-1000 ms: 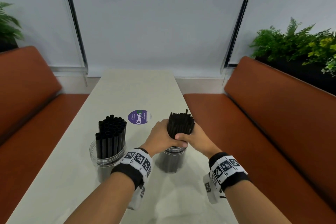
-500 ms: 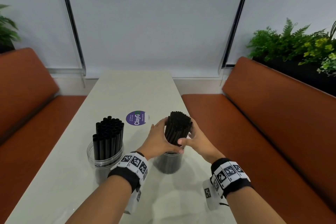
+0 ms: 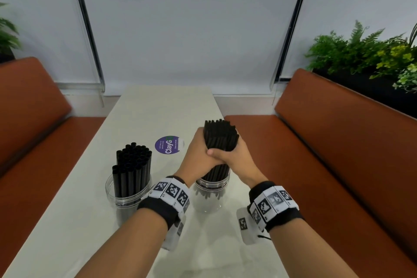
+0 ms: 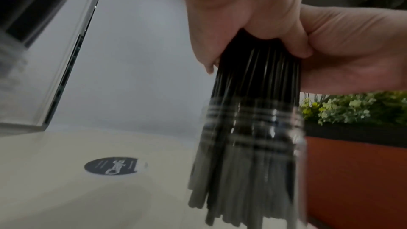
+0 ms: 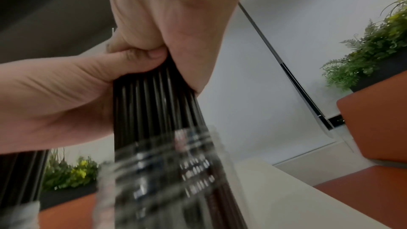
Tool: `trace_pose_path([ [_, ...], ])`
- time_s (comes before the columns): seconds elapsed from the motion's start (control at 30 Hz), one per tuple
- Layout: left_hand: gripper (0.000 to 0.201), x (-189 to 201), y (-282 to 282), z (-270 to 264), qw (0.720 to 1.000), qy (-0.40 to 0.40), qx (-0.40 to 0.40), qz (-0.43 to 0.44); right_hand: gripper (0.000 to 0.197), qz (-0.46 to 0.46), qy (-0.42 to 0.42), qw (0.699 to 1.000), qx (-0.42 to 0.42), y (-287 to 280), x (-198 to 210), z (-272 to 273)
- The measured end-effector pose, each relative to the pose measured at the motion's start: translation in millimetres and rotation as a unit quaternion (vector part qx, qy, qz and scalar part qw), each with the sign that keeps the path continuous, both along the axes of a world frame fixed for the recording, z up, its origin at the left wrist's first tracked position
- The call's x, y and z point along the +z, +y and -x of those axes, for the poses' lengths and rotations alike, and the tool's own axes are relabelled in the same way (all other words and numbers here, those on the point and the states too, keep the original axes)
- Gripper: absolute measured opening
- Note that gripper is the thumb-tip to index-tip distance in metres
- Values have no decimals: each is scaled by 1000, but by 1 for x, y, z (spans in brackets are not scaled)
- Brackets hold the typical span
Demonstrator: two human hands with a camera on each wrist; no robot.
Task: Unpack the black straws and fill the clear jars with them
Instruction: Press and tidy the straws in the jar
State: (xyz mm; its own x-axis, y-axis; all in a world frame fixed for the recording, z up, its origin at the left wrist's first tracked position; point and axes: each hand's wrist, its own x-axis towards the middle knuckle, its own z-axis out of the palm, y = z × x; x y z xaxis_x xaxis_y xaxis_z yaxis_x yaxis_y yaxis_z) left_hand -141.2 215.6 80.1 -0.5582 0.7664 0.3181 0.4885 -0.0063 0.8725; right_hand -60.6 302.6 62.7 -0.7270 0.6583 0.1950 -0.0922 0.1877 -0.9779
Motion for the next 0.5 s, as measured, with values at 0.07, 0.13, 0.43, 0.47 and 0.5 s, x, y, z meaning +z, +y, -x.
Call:
trace_pose_path([
  [0.07,56,0,2,-1,999,-27,0,-26,58,7,9,1000,13,2,7,0],
  [0.13,68,-11,2,-2,997,-71,3,-35,62,6,-5,1000,29,1,7,-1],
  [0.43,72,-35,-2,-5,998,-55,-30,-3,83,30,-32,997,60,3,-23,-12],
  [0.47,66,-33,-2,-5,999,-35,-27,5,77,35,-33,997,60,4,-25,-13],
  [0.5,61,-32,-2,-6,999,-17,-27,17,70,39,-36,997,57,4,-27,-14],
])
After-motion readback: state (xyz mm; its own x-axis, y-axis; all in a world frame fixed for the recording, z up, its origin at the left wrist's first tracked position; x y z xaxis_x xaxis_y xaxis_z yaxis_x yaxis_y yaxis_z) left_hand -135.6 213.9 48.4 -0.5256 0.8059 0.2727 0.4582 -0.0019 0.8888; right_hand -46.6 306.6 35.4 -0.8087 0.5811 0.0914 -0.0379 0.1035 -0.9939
